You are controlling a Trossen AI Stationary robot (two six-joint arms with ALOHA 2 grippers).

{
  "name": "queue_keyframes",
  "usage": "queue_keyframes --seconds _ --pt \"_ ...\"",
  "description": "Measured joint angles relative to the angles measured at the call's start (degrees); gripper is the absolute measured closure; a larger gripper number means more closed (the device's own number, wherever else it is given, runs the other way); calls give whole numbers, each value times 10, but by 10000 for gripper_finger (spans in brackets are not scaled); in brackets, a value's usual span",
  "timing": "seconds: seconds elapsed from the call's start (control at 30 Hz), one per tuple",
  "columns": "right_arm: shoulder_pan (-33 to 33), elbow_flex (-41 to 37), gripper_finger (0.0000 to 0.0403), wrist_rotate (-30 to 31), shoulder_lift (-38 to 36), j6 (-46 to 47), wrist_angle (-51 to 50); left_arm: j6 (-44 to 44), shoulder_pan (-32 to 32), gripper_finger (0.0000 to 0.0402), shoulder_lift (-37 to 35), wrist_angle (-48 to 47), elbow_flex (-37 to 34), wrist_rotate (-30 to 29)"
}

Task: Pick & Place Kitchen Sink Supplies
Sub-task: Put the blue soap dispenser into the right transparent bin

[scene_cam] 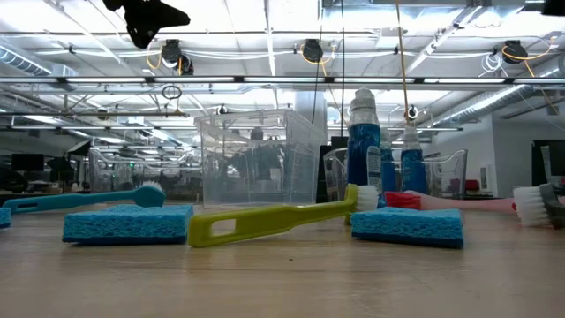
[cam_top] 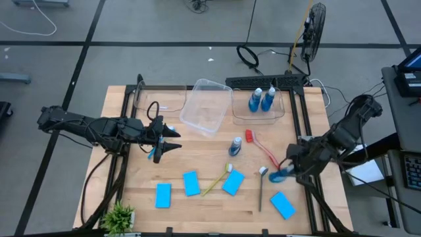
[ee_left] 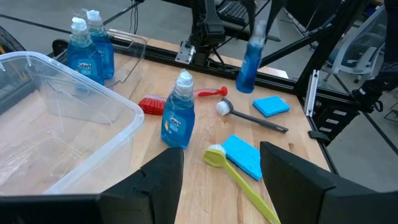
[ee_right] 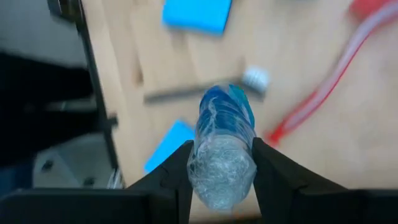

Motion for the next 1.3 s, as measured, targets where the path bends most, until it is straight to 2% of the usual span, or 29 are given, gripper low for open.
queue_keyframes --seconds 0.3,0.67,0.9,1.07,1.3 --pt "-114 69 285 161 0 -159 13 2 0 188 0 0 0 0" --pt "-303 90 285 319 0 -431 47 4 0 188 0 0 0 -30" --pt "-426 90 285 310 13 -562 53 3 0 188 0 0 0 -30" --pt "-496 90 285 254 30 -617 53 5 0 188 0 0 0 -30" --pt "-561 90 285 172 54 -643 29 7 0 188 0 0 0 -30"
